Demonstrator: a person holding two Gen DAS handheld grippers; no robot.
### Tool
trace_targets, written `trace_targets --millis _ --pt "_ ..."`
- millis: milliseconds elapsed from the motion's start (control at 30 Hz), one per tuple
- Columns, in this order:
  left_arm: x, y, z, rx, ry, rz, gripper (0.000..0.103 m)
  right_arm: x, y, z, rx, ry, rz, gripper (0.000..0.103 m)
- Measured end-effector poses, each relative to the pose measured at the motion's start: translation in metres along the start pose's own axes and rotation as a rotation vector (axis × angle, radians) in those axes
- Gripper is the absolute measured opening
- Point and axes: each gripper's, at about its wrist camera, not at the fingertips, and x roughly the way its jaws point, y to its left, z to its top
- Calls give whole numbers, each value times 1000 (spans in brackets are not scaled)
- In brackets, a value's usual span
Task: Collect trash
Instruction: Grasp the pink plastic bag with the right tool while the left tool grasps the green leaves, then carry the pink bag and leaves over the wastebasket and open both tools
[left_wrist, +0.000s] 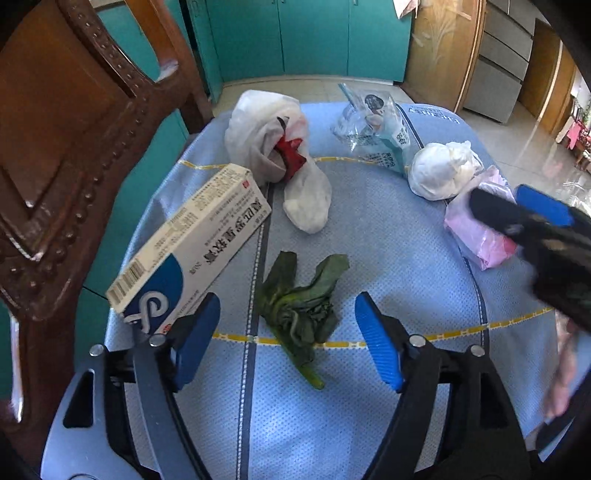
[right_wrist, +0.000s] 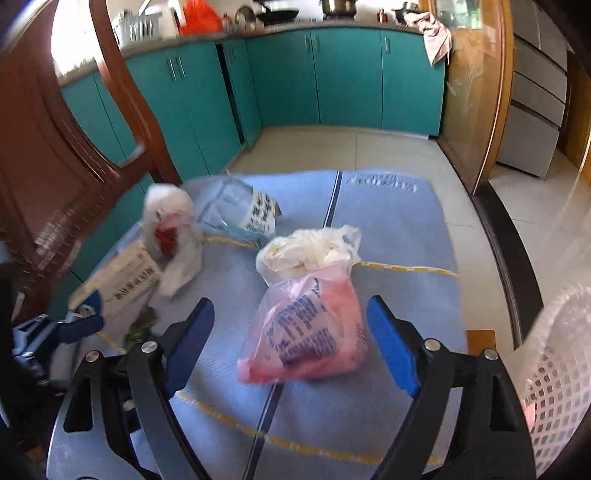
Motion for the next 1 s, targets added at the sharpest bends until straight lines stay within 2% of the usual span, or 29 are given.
trace_targets --millis 33,67,100,200,233,267,333,433,567,767,1000 --pt "1 0 0 -3 1 -11 76 2 0 -1 1 5 0 82" --pt "3 1 0 -10 4 -27 76 4 -1 -3 8 3 9 76" --pt "6 3 0 -13 9 -40 74 5 -1 -4 9 8 13 64" --pt "17 7 0 -9 38 -79 60 3 -5 -11 3 20 21 54" --pt "21 9 1 -11 47 -89 52 0 -5 -14 -1 20 26 53" --pt "23 10 0 -17 47 -96 50 -2 -5 -17 -4 20 33 52" --pt "23 9 -1 -11 35 -89 34 -8 -6 -21 -6 19 35 52" --pt "18 9 -5 -27 28 -126 21 -25 -9 -29 -3 1 31 52" --pt "0 13 -7 -44 -27 -134 20 -48 -7 -39 -12 -25 11 52" --pt "-61 6 -12 -50 -194 -26 21 -78 3 -42 -62 -76 -43 52" --pt "-133 -1 -15 -64 -382 66 21 -148 10 -28 -86 -219 -118 52"
